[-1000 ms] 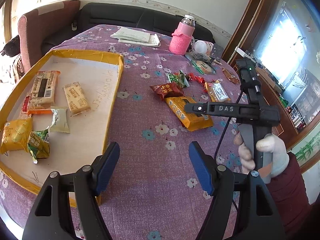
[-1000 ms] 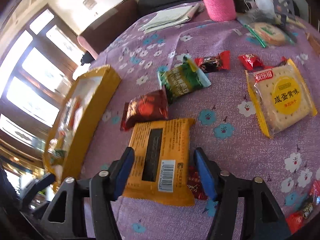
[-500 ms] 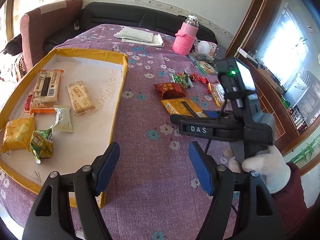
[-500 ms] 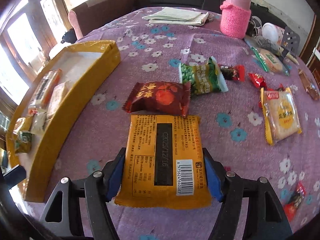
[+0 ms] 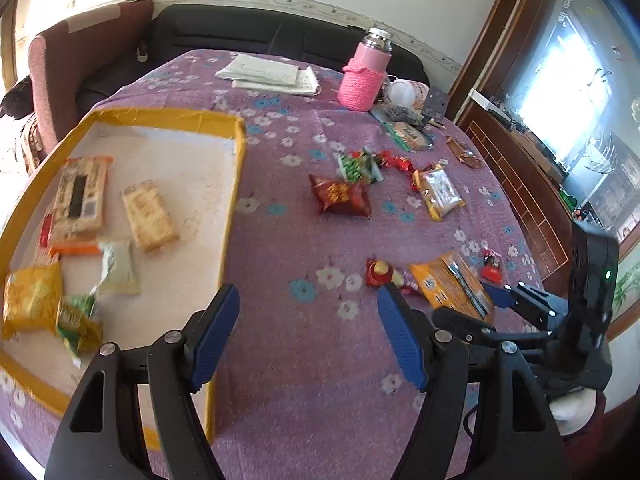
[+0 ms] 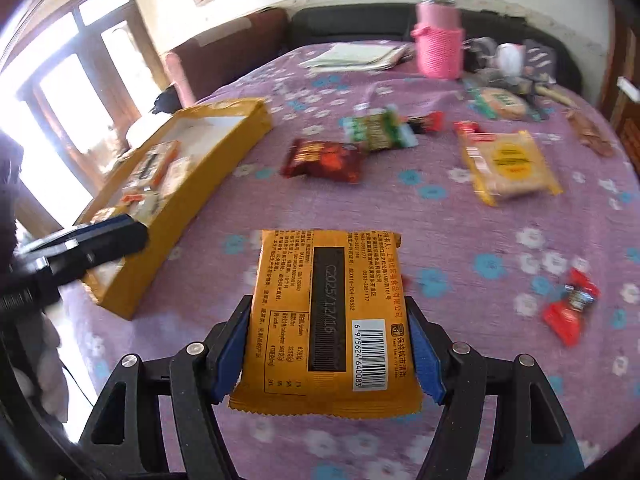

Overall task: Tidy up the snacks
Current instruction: 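Lift the orange pack with the right tool while the left tool grasps the red-brown candy packet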

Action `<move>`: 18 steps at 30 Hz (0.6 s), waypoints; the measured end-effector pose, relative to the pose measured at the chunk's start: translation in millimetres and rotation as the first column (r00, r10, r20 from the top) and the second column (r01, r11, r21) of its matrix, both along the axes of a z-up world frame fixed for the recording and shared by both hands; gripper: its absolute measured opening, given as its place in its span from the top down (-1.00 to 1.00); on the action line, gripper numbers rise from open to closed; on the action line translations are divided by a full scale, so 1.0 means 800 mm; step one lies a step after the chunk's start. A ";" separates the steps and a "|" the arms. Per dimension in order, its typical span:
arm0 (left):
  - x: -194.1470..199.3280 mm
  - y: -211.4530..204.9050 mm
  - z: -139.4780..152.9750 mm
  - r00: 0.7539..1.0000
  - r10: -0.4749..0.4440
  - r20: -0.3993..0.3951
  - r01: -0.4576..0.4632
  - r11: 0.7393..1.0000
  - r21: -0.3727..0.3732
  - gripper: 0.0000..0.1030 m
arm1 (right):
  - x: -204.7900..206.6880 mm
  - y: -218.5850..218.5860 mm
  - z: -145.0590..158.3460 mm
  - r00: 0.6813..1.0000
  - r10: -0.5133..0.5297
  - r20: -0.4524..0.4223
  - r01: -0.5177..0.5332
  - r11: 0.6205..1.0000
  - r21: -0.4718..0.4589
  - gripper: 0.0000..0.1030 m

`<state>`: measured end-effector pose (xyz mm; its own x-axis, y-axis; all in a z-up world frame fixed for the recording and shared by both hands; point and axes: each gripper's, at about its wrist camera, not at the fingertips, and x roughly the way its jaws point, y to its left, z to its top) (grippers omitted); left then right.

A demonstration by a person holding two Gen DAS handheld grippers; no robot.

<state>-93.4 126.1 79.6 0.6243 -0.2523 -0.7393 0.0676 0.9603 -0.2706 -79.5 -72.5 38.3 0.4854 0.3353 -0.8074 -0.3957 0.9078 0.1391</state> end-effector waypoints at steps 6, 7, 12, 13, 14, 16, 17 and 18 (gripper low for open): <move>0.086 -0.029 0.017 0.999 -0.044 0.011 0.044 0.998 -0.038 -0.38 | 0.031 -0.072 -0.017 0.989 -0.145 -0.028 0.147 0.979 0.144 -0.39; 0.103 -0.030 0.013 0.999 -0.042 -0.003 0.042 0.997 -0.058 -0.38 | 0.034 -0.078 -0.020 0.988 -0.154 -0.031 0.157 0.973 0.172 -0.39; 0.180 -0.041 -0.023 0.994 -0.042 -0.103 0.027 0.989 -0.143 -0.37 | 0.045 -0.102 -0.032 0.983 -0.176 -0.056 0.184 0.939 0.291 -0.39; 0.190 -0.045 -0.029 0.993 -0.043 -0.112 0.028 0.991 -0.130 -0.37 | 0.045 -0.104 -0.031 0.983 -0.176 -0.051 0.183 0.935 0.302 -0.39; 0.198 -0.051 -0.035 0.992 -0.046 -0.120 0.033 0.994 -0.106 -0.37 | 0.045 -0.106 -0.030 0.983 -0.177 -0.047 0.183 0.933 0.310 -0.39; 0.210 -0.064 -0.047 0.988 -0.065 -0.137 0.060 0.997 -0.039 -0.37 | 0.045 -0.108 -0.031 0.983 -0.175 -0.048 0.181 0.930 0.320 -0.39; 0.214 -0.073 -0.055 0.984 -0.085 -0.157 0.084 0.996 -0.009 -0.37 | 0.044 -0.109 -0.031 0.983 -0.175 -0.051 0.182 0.930 0.320 -0.39; 0.215 -0.076 -0.061 0.979 -0.107 -0.175 0.111 0.994 0.010 -0.37 | 0.044 -0.108 -0.032 0.983 -0.174 -0.054 0.182 0.930 0.319 -0.39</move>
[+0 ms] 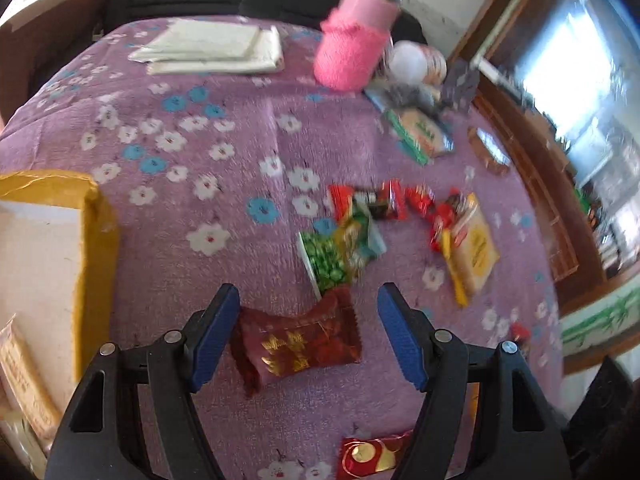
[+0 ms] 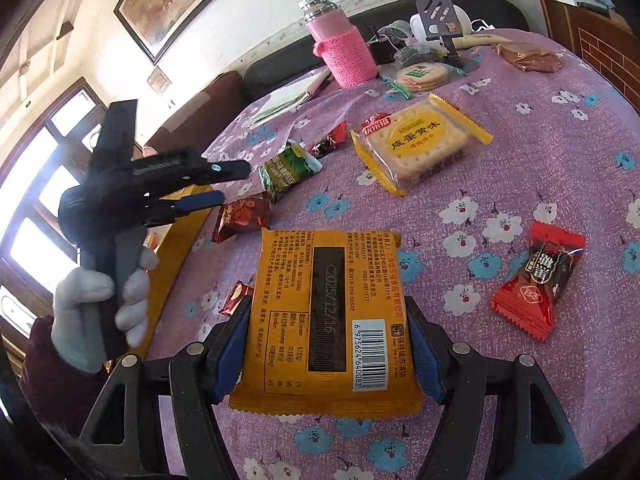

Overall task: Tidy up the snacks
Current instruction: 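Lift the orange pack with the right tool while the left tool grasps the red-brown candy packet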

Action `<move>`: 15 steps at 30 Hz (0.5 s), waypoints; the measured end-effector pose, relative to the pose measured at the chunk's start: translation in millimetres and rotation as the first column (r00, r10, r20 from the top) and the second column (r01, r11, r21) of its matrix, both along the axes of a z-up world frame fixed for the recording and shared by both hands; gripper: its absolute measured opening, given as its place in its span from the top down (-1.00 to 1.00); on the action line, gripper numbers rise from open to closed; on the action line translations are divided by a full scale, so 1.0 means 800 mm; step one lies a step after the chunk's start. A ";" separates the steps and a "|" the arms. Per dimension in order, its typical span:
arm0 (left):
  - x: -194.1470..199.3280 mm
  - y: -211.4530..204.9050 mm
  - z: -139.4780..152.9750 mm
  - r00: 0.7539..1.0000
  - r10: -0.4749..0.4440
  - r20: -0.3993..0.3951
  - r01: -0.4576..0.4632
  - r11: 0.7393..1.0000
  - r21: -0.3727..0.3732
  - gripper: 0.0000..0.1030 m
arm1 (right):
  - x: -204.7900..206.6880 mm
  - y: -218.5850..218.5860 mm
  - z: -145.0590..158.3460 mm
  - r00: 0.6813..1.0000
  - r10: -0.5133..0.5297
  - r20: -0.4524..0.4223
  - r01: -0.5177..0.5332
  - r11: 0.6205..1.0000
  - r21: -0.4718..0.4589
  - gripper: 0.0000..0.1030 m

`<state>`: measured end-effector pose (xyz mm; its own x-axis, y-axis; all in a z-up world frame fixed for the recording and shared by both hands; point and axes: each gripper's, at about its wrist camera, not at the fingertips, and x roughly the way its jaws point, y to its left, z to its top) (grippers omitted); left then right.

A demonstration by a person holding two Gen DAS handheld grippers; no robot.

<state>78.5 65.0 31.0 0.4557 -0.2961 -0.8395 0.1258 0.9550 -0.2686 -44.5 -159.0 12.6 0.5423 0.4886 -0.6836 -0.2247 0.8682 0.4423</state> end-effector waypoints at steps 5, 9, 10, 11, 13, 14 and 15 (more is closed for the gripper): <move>-0.029 -0.036 -0.009 0.988 -0.154 -0.008 0.153 0.975 0.164 -0.33 | -0.001 -0.002 -0.001 1.000 0.005 -0.006 -0.005 1.000 0.020 -0.39; -0.053 -0.053 -0.003 0.975 -0.221 0.034 0.206 0.947 0.248 -0.33 | 0.000 0.000 -0.005 1.000 0.011 -0.020 -0.010 1.000 0.012 -0.39; -0.056 -0.056 -0.004 0.971 -0.236 0.047 0.215 0.939 0.268 -0.33 | 0.000 0.001 -0.005 1.000 0.013 -0.021 -0.012 1.000 0.009 -0.39; -0.060 -0.060 -0.005 0.965 -0.255 0.063 0.225 0.925 0.306 -0.33 | 0.000 0.001 -0.006 1.000 0.013 -0.022 -0.013 1.000 0.007 -0.39; -0.058 -0.066 -0.010 0.960 -0.272 0.069 0.231 0.904 0.359 -0.33 | 0.001 0.002 -0.005 1.000 0.011 -0.022 -0.011 1.000 0.004 -0.39; -0.056 -0.068 -0.013 0.960 -0.272 0.070 0.227 0.899 0.375 -0.33 | 0.001 0.002 -0.005 1.000 0.010 -0.023 -0.010 1.000 0.004 -0.39; -0.054 -0.070 -0.014 0.960 -0.271 0.074 0.224 0.898 0.380 -0.33 | 0.001 0.002 -0.006 1.000 0.010 -0.023 -0.010 1.000 0.004 -0.39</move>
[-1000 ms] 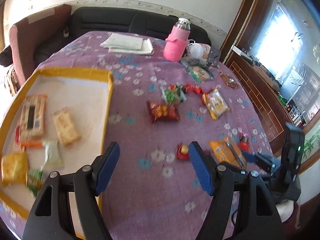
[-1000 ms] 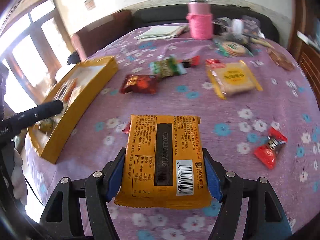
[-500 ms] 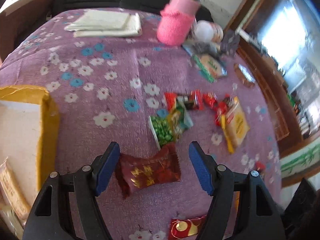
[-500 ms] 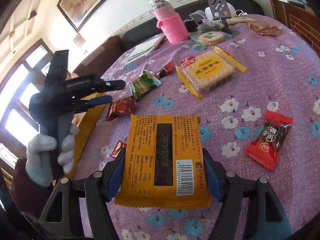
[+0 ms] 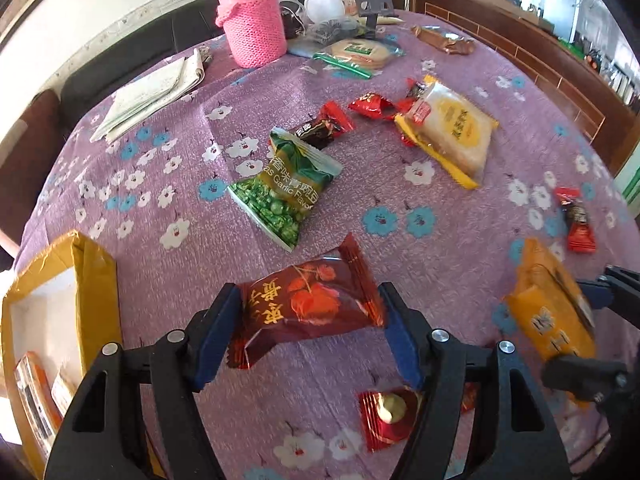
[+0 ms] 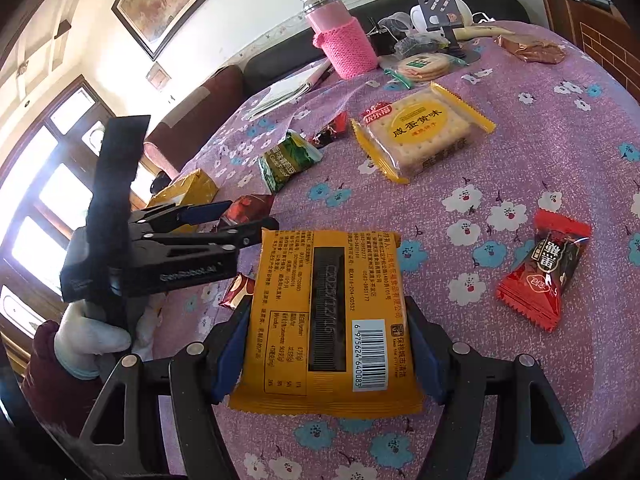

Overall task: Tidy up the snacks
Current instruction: 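Lift the orange pack with the right tool while the left tool grasps the red-brown candy packet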

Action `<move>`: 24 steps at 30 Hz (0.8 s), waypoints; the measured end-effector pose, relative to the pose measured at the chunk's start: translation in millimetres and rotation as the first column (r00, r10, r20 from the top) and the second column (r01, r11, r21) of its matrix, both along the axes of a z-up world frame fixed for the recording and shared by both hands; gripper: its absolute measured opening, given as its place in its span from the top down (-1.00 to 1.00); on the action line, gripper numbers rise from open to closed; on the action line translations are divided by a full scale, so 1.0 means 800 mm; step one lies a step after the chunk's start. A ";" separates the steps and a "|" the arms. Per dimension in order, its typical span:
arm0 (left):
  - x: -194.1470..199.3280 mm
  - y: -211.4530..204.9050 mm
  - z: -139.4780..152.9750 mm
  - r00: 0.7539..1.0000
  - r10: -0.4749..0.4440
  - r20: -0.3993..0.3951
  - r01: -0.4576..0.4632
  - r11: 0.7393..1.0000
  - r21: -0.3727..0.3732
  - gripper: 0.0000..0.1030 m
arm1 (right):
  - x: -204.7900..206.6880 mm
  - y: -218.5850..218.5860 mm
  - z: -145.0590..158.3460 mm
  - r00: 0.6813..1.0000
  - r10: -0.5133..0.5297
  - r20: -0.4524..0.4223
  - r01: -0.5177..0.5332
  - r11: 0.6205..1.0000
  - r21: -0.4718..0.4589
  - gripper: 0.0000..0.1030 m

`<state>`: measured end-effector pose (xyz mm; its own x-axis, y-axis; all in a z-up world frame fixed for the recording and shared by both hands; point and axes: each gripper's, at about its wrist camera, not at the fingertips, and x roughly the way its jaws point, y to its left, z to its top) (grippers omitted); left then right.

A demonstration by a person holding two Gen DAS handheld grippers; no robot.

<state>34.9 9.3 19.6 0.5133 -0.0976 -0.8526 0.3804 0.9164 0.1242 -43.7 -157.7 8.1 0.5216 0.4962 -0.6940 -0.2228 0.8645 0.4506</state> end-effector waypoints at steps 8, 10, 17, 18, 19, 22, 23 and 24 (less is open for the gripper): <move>0.001 -0.009 -0.001 0.999 0.013 0.040 -0.014 1.000 0.014 0.14 | 0.002 0.002 -0.001 1.000 0.004 0.001 -0.004 1.000 -0.016 -0.39; -0.006 -0.010 0.001 0.998 0.014 0.056 -0.016 0.999 0.034 0.23 | 0.001 0.002 0.000 1.000 0.004 0.003 -0.004 1.000 -0.019 -0.39; -0.029 0.006 0.024 0.995 0.044 0.086 -0.040 0.998 -0.054 0.40 | 0.000 0.002 0.000 1.000 0.003 0.010 -0.003 1.000 -0.026 -0.39; -0.035 0.009 0.029 0.995 0.051 0.089 -0.044 0.996 -0.073 0.43 | 0.000 0.002 0.000 1.000 0.005 0.011 -0.005 1.000 -0.028 -0.39; -0.040 0.012 0.034 0.994 0.056 0.091 -0.048 0.995 -0.089 0.43 | -0.001 0.003 0.000 1.000 0.005 0.013 -0.005 1.000 -0.029 -0.39; -0.060 0.023 0.048 0.992 0.073 0.105 -0.058 0.988 -0.144 0.43 | -0.002 0.004 0.000 1.000 0.007 0.019 -0.006 0.999 -0.037 -0.39; -0.069 0.028 0.053 0.991 0.082 0.110 -0.063 0.984 -0.165 0.43 | -0.002 0.004 0.001 1.000 0.007 0.021 -0.006 0.999 -0.039 -0.39; -0.075 0.031 0.057 0.990 0.087 0.114 -0.066 0.982 -0.178 0.43 | -0.002 0.005 0.001 1.000 0.005 0.023 -0.005 0.999 -0.041 -0.39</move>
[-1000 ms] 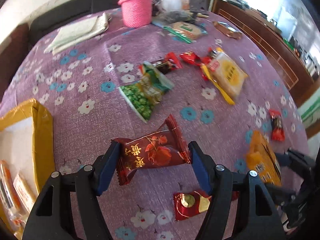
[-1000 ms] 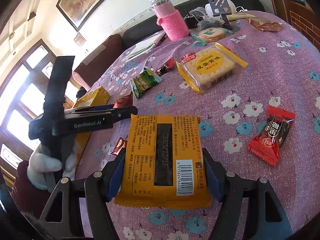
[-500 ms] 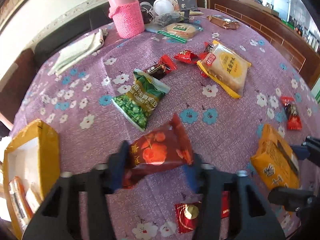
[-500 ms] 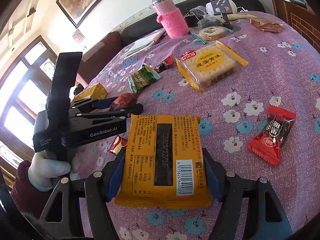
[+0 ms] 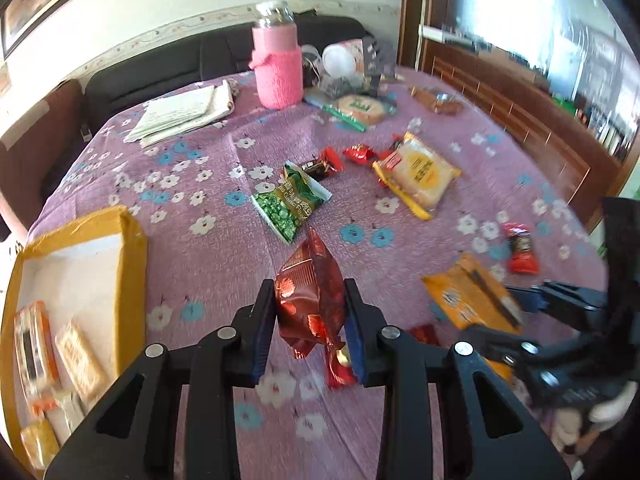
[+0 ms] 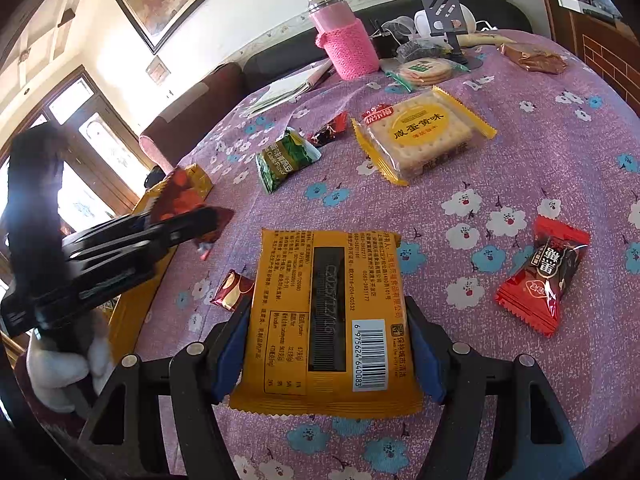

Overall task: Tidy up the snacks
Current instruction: 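Lift the orange pack with the right tool while the left tool grasps the red-brown candy packet, then carry the orange pack and red-brown packet over the yellow tray with both tools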

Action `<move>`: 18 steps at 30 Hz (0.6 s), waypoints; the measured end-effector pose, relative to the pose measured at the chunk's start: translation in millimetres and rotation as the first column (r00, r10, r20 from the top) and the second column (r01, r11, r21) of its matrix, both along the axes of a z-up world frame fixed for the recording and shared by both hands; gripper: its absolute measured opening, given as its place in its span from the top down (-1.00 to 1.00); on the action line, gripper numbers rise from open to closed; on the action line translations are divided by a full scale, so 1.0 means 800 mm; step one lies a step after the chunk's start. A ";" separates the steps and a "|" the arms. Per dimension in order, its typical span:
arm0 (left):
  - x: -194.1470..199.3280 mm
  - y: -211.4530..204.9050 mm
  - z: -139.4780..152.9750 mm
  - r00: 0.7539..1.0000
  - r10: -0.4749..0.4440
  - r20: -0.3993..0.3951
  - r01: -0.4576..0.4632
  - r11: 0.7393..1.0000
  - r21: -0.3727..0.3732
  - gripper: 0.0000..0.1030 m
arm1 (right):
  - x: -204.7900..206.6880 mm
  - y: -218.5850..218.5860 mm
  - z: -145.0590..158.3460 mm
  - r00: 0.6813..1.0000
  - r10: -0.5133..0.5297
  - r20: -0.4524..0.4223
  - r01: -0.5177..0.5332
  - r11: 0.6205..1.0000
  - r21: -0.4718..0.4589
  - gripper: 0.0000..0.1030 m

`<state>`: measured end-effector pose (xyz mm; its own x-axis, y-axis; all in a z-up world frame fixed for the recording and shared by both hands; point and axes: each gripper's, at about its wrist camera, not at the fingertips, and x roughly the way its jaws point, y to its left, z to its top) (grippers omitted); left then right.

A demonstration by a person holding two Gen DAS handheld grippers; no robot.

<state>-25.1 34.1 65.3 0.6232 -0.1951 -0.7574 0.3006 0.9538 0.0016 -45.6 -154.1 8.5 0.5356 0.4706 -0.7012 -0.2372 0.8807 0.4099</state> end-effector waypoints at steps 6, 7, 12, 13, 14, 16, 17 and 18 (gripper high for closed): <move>-0.043 0.032 0.024 0.997 0.055 0.055 -0.049 0.993 -0.104 0.43 | -0.004 -0.004 0.003 1.000 -0.017 0.020 0.017 1.000 0.011 -0.39; -0.048 0.039 0.026 0.996 0.069 0.060 -0.061 0.990 -0.128 0.43 | -0.006 -0.005 0.004 0.999 -0.022 0.027 0.022 1.000 0.011 -0.39; -0.080 0.081 0.035 0.981 0.164 0.104 -0.141 0.969 -0.205 0.43 | -0.012 -0.004 0.013 0.998 -0.032 0.059 0.032 0.999 0.004 -0.39; -0.087 0.093 0.038 0.978 0.181 0.105 -0.153 0.962 -0.225 0.43 | -0.012 -0.002 0.016 0.998 -0.030 0.060 0.029 1.000 0.007 -0.39; -0.092 0.103 0.040 0.975 0.196 0.106 -0.166 0.956 -0.240 0.43 | -0.013 -0.001 0.019 0.998 -0.028 0.060 0.028 1.000 0.008 -0.39; -0.105 0.128 0.046 0.966 0.236 0.109 -0.200 0.943 -0.267 0.43 | -0.016 0.004 0.029 0.998 -0.021 0.059 0.020 1.000 0.012 -0.39; -0.111 0.140 0.048 0.961 0.253 0.111 -0.213 0.935 -0.283 0.43 | -0.017 0.006 0.034 0.998 -0.016 0.060 0.015 1.000 0.014 -0.39; -0.118 0.153 0.052 0.956 0.271 0.115 -0.227 0.927 -0.298 0.43 | -0.020 0.011 0.041 0.998 -0.009 0.066 0.008 1.000 0.014 -0.39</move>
<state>-119.1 156.2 106.8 0.7818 -0.2074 -0.5880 0.0699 0.9663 -0.2478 -61.2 -145.2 41.7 0.5844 0.4753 -0.6577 -0.2564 0.8771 0.4061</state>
